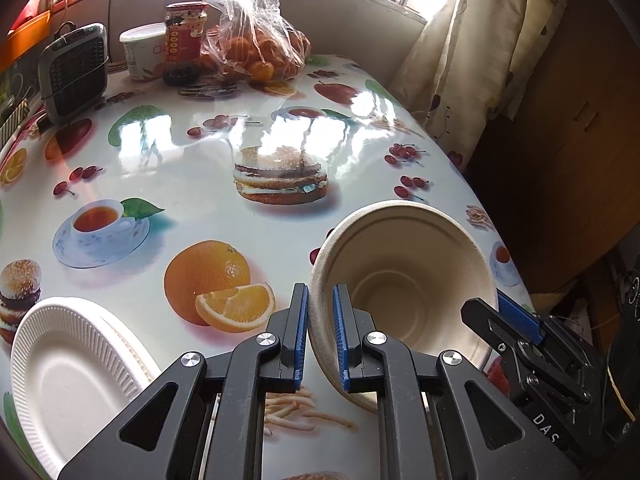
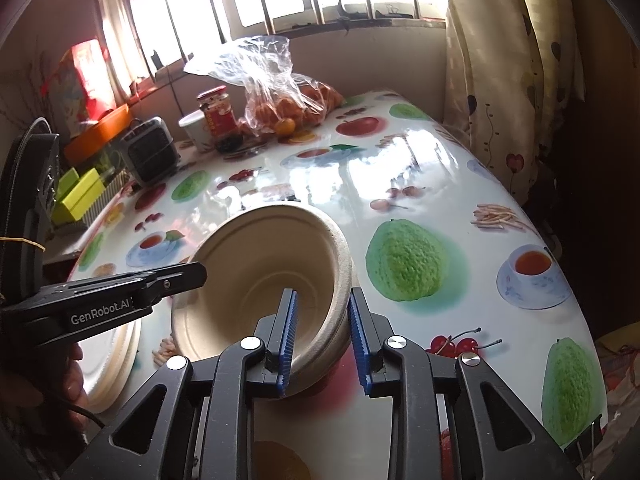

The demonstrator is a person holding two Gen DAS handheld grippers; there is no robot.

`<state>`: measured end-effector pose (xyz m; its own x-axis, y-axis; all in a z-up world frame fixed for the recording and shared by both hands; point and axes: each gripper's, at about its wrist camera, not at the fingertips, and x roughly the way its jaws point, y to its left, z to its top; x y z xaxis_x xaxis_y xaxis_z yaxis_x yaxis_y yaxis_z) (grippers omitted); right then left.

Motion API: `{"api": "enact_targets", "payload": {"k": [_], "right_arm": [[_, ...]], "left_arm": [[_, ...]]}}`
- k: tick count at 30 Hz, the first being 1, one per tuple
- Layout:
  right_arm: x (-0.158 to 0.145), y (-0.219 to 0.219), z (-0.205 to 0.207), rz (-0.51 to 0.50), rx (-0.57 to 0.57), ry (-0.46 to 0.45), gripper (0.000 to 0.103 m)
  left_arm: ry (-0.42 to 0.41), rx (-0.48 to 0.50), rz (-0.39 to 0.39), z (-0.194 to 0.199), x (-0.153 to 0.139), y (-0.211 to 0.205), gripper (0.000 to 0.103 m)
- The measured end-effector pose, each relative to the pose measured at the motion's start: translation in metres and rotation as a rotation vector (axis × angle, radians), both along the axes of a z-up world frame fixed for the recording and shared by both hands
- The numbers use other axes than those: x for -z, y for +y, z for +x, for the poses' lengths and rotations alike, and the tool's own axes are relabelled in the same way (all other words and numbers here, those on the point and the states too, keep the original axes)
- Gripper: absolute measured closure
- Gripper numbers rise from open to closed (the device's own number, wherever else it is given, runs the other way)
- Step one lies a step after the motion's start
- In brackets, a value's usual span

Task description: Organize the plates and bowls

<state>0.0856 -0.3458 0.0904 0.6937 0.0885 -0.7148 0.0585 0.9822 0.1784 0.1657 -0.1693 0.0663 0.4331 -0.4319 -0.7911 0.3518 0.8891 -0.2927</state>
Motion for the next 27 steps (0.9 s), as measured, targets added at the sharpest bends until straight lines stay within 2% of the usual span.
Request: {"api": "enact_targets", "payload": {"k": [6, 15, 19, 27], "right_arm": [[-0.0001, 0.0040, 0.0007, -0.033, -0.002, -0.002, 0.070], [0.0001, 0.0048, 0.0002, -0.035, -0.001, 0.000, 0.069], [0.0005, 0.0046, 0.0000, -0.040, 0.003, 0.000, 0.063], [0.0014, 0.0043, -0.0004, -0.043, 0.010, 0.004, 0.059]], "left_arm": [[0.001, 0.005, 0.000, 0.0010, 0.0010, -0.0002, 0.090], [0.001, 0.006, -0.001, 0.0007, 0.0011, -0.0013, 0.090], [-0.001, 0.007, 0.002, 0.0008, 0.0008, -0.0018, 0.090], [-0.002, 0.008, 0.004, 0.0005, 0.0005, -0.0014, 0.089]]}}
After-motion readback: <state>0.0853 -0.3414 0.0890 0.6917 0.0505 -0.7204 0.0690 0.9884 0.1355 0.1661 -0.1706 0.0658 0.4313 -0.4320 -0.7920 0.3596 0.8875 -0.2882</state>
